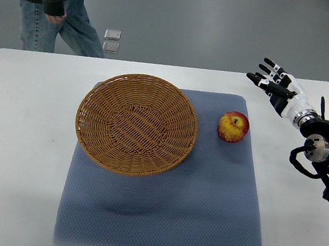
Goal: Place red apple in basket with right hand
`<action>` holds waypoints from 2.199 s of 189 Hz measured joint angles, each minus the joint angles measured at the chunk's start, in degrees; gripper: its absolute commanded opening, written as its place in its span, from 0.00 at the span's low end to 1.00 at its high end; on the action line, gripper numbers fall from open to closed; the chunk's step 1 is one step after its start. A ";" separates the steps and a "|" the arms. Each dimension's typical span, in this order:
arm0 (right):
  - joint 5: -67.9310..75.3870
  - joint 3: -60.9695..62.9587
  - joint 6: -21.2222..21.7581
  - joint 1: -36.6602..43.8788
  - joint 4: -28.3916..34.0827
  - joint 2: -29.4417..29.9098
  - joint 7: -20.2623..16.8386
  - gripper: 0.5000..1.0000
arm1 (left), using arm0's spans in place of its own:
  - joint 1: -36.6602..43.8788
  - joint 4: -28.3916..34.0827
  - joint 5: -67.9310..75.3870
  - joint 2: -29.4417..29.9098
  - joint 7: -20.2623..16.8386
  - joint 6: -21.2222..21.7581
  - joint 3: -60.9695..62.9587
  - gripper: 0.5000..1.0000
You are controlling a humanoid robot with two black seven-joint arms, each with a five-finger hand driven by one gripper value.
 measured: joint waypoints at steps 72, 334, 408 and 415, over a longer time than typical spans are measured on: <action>-4.23 0.03 0.21 0.08 0.18 -0.05 -0.02 0.84 | 0.00 -0.04 0.00 0.00 -0.02 0.00 -0.05 1.00; -60.27 -4.51 13.64 6.84 13.41 -11.55 7.91 0.84 | 0.02 0.17 0.00 0.00 -0.05 0.00 -0.09 1.00; -66.01 -14.54 13.35 11.13 16.92 -14.34 11.33 0.84 | 0.09 0.18 0.00 0.00 0.00 0.00 -0.09 1.00; -66.65 -14.62 13.33 11.15 16.94 -14.18 11.33 0.84 | 0.09 0.18 0.00 0.00 0.00 0.00 -0.09 1.00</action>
